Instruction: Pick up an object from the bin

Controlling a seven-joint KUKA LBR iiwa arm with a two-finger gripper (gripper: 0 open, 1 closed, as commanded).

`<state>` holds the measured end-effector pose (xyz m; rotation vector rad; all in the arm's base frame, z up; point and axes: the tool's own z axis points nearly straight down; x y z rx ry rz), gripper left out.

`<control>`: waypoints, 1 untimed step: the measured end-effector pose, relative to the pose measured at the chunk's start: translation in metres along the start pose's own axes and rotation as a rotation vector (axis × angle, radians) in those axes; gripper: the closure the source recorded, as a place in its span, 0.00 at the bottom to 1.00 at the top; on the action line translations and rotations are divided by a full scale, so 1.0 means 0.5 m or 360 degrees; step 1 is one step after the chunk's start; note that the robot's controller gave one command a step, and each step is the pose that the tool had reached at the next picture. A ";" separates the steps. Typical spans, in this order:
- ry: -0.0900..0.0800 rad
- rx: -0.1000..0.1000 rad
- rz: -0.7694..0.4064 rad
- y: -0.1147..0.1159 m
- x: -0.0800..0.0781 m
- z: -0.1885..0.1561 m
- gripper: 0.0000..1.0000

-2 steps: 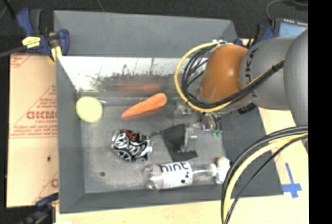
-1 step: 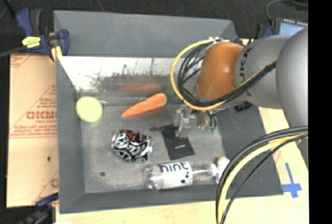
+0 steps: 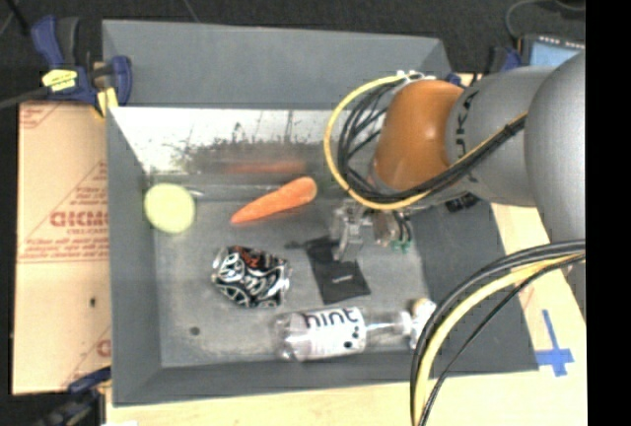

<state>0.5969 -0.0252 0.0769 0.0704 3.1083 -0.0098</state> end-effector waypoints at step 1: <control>0.0000 0.0000 0.0000 0.000 0.001 -0.002 1.00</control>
Offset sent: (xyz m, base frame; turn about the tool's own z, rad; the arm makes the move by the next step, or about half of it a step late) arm 0.0338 -0.0394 -0.0069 0.0881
